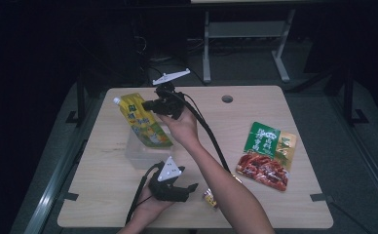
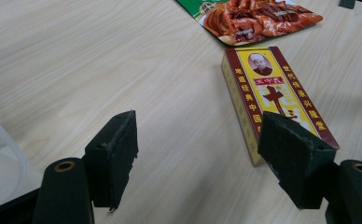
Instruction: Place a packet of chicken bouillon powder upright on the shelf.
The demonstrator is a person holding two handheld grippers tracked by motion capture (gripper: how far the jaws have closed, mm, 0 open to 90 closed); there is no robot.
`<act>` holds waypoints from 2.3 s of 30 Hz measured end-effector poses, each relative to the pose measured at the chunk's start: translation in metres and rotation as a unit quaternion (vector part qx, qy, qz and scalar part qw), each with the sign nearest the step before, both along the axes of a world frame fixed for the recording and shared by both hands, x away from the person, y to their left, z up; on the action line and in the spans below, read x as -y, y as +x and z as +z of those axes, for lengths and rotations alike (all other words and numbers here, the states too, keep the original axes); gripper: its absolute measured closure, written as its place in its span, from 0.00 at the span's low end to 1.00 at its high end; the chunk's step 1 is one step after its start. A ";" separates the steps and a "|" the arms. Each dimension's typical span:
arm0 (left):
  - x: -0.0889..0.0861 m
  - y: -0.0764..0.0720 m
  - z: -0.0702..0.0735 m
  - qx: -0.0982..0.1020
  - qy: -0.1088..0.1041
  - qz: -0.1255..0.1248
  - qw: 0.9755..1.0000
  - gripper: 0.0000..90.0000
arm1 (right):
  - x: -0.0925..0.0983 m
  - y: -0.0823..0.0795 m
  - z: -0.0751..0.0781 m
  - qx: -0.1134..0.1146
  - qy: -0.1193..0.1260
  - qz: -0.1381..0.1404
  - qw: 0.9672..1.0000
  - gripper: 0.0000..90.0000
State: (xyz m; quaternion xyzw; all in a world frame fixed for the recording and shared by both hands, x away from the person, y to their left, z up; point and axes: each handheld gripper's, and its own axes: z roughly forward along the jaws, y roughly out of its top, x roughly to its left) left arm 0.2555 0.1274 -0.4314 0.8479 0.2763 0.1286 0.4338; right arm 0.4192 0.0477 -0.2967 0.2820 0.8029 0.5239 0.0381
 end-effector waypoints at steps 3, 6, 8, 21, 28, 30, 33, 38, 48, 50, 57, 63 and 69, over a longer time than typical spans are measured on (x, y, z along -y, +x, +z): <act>0.001 -0.001 0.000 -0.001 0.001 -0.001 1.000 0.31 | 0.001 0.000 -0.008 -0.008 0.001 -0.005 1.000 1.00; 0.002 -0.001 0.000 -0.001 -0.001 0.000 1.000 0.31 | 0.008 -0.002 -0.018 -0.012 0.011 -0.016 1.000 1.00; 0.002 -0.001 -0.001 -0.002 0.003 -0.003 1.000 0.31 | 0.010 -0.002 -0.019 -0.010 0.011 -0.018 1.000 1.00; 0.006 -0.003 -0.002 -0.003 -0.003 -0.005 1.000 0.31 | 0.016 -0.009 -0.015 0.009 -0.071 -0.016 0.997 0.99; 0.006 -0.004 -0.002 -0.005 -0.009 -0.002 1.000 0.31 | 0.016 -0.015 -0.014 0.022 -0.095 -0.030 0.995 1.00; 0.006 -0.003 -0.002 -0.004 -0.009 -0.002 1.000 0.31 | 0.016 -0.016 -0.014 0.022 -0.096 -0.030 0.995 1.00; 0.006 -0.003 -0.002 -0.004 -0.008 -0.002 1.000 0.31 | 0.017 -0.016 -0.014 0.021 -0.100 -0.035 0.994 1.00; 0.005 -0.003 -0.001 -0.002 -0.005 -0.003 1.000 0.31 | 0.021 -0.015 -0.014 0.007 -0.097 -0.027 0.995 0.98; 0.005 -0.003 -0.001 -0.002 -0.004 -0.003 1.000 0.31 | 0.015 -0.014 -0.029 -0.034 -0.126 0.009 0.991 0.90; 0.005 -0.003 0.000 -0.002 -0.003 -0.003 1.000 0.31 | 0.015 -0.014 -0.031 -0.045 -0.131 0.016 0.990 0.90; 0.006 -0.004 0.000 0.000 -0.009 -0.001 1.000 0.31 | 0.013 -0.011 -0.043 -0.069 -0.159 0.025 0.985 0.90; 0.005 -0.004 0.001 -0.001 -0.009 -0.001 1.000 0.31 | 0.012 -0.010 -0.050 -0.072 -0.162 0.026 0.984 1.00; 0.005 -0.004 0.001 0.002 -0.008 -0.003 1.000 0.31 | 0.010 -0.013 -0.051 -0.064 -0.165 0.007 0.984 1.00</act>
